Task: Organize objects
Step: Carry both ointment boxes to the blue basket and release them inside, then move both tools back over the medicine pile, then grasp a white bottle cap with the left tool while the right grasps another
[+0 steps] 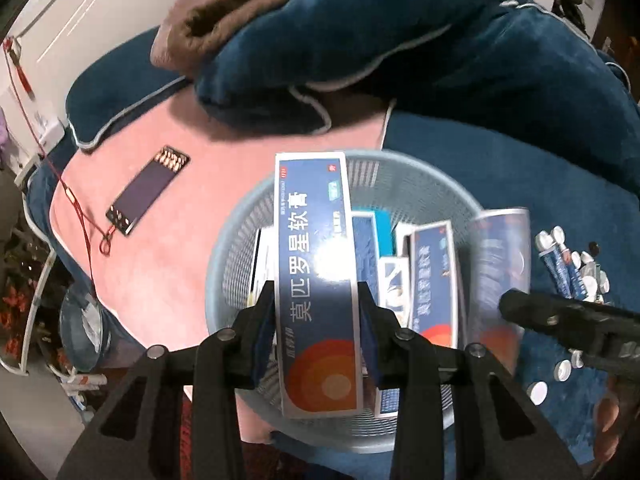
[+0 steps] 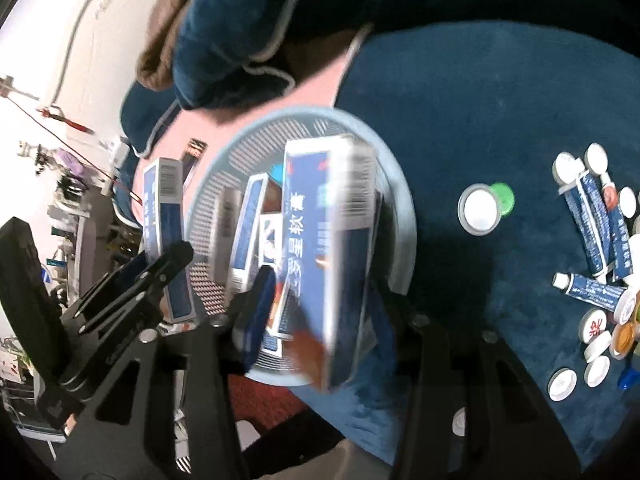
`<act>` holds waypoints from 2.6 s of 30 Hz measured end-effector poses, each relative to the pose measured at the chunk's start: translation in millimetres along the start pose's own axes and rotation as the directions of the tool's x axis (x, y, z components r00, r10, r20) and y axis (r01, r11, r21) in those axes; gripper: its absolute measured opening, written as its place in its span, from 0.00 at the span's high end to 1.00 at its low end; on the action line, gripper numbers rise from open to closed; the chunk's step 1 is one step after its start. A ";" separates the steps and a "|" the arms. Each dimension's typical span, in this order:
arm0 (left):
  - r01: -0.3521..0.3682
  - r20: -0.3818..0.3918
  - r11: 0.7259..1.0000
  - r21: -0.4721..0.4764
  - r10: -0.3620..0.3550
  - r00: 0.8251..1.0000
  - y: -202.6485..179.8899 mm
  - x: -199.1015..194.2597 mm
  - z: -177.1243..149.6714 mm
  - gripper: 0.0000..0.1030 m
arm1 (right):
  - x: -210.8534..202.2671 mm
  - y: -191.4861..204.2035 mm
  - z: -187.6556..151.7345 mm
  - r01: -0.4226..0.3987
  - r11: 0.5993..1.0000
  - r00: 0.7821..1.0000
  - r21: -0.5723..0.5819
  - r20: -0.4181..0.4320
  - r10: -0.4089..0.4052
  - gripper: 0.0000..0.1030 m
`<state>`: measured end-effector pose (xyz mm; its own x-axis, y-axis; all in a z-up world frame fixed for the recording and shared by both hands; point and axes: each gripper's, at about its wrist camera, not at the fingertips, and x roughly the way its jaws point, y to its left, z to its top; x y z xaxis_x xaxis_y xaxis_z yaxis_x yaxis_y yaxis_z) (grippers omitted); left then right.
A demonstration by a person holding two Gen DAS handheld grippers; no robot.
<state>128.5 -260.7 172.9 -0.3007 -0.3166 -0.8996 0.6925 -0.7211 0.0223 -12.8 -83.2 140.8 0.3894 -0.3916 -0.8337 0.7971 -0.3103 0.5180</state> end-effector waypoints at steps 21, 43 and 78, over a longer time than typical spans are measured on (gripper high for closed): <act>-0.040 0.019 0.996 -0.084 0.042 0.999 13.1 -1.8 -14.9 0.05 | -20.3 -11.4 -7.6 0.156 0.986 0.986 -0.062 0.068 -0.151 0.00; 0.001 0.022 1.000 -0.007 -0.001 1.000 -30.5 -5.5 -14.2 0.05 | -37.8 -38.3 -23.5 0.176 0.983 0.983 -0.060 0.061 -0.172 0.00; 0.387 -0.255 0.786 0.483 -0.297 0.920 -236.2 16.5 -132.5 0.16 | -124.2 -174.6 -107.9 0.229 0.942 0.953 0.244 0.140 -0.268 0.00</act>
<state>47.0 -14.0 95.0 -0.3151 0.0795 -0.9457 0.1114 -0.9865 -0.1200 -150.5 113.1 133.3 0.0928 -0.4113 -0.9068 0.7277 -0.5935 0.3437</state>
